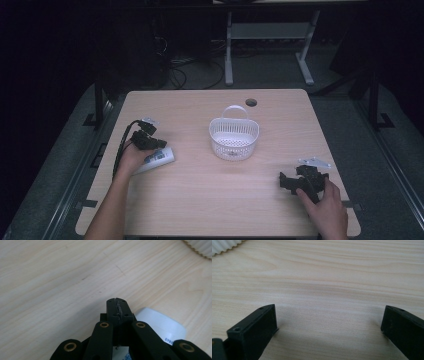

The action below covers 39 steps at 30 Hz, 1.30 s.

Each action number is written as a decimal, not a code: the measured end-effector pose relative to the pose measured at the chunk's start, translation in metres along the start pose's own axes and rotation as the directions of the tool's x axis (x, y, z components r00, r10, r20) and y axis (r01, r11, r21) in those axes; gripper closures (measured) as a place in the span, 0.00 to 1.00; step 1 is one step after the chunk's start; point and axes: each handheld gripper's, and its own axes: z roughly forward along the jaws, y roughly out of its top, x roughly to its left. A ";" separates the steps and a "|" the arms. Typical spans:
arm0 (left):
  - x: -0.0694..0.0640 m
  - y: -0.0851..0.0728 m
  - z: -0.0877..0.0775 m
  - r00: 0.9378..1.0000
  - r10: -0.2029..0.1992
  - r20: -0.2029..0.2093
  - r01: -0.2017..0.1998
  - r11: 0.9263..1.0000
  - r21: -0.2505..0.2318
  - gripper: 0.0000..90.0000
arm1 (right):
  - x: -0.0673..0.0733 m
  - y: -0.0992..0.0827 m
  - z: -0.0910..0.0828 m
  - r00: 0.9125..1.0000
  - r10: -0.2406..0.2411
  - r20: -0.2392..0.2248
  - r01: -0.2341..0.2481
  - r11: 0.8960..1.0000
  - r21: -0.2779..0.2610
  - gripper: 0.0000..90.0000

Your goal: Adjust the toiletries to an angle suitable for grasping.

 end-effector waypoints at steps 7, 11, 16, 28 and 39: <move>-0.014 -0.003 0.000 0.999 0.027 0.028 -0.027 1.000 0.015 1.00 | 0.000 0.000 0.000 1.000 0.000 0.000 0.000 1.000 0.000 0.00; -0.024 -0.005 -0.003 0.998 0.044 0.037 -0.045 0.999 0.023 1.00 | 0.000 0.000 0.000 1.000 0.000 0.000 0.000 1.000 0.000 0.00; -0.033 -0.008 -0.008 0.997 0.057 0.052 -0.058 0.998 0.019 1.00 | 0.000 0.000 0.000 1.000 0.000 0.000 0.000 1.000 0.000 0.00; -0.048 -0.020 -0.010 0.994 0.078 0.075 -0.081 0.996 0.039 1.00 | 0.000 0.000 0.000 1.000 0.000 0.000 0.000 1.000 0.000 0.00; -0.061 -0.035 -0.021 0.990 0.098 0.096 -0.103 0.994 0.042 1.00 | 0.000 0.000 0.000 1.000 0.000 0.000 0.000 1.000 0.000 0.00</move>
